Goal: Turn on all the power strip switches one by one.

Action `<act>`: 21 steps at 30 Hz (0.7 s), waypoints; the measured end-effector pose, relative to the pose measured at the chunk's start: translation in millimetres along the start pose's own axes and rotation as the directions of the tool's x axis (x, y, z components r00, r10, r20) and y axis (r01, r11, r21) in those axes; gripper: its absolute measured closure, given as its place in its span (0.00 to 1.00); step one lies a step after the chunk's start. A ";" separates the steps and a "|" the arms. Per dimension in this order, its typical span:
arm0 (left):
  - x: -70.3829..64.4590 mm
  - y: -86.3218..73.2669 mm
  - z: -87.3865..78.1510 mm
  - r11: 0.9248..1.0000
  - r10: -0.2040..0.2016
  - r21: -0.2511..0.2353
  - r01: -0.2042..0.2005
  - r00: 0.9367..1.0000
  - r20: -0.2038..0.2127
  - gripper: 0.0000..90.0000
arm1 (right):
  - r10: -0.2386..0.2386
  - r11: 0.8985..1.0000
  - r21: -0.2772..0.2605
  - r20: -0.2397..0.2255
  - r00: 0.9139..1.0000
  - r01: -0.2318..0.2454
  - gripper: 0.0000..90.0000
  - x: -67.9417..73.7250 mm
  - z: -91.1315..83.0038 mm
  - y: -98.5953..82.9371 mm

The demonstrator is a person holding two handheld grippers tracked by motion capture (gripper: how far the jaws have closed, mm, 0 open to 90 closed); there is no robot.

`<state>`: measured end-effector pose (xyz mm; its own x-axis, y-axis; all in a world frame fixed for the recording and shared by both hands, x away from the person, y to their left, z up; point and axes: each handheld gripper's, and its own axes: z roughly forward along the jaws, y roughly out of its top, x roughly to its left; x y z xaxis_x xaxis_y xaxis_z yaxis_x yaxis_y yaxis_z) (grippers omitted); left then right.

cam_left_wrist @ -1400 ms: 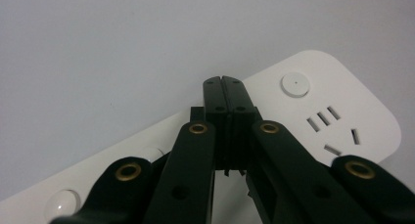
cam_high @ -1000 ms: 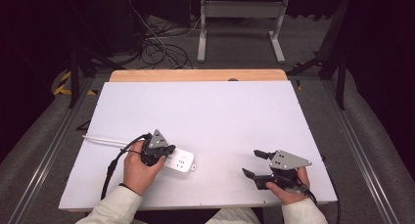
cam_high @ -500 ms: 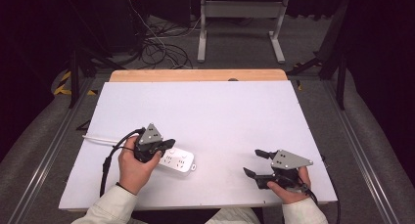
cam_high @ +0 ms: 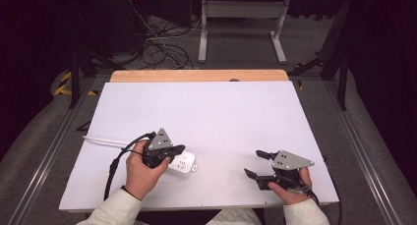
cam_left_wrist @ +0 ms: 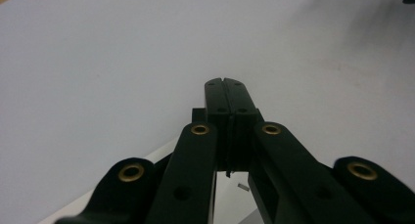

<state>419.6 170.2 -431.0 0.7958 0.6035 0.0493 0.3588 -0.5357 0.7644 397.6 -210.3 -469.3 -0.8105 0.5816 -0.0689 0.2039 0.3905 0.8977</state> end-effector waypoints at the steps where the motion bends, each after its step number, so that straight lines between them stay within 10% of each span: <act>1: -0.2 -0.8 2.2 1.000 -0.001 0.005 0.001 1.000 0.001 1.00 | 0.000 1.000 0.001 0.002 1.000 0.000 0.30 0.0 -0.2 0.1; 21: -1.6 -8.9 29.8 0.997 0.003 0.080 -0.003 1.000 -0.007 1.00 | 0.000 1.000 0.001 -0.002 1.000 0.000 0.30 -0.1 0.3 -0.2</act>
<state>429.6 156.4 -457.1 0.7935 0.6059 0.0564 0.3943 -0.5827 0.7106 397.8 -210.2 -469.6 -0.8113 0.5806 -0.0680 0.2047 0.3910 0.8973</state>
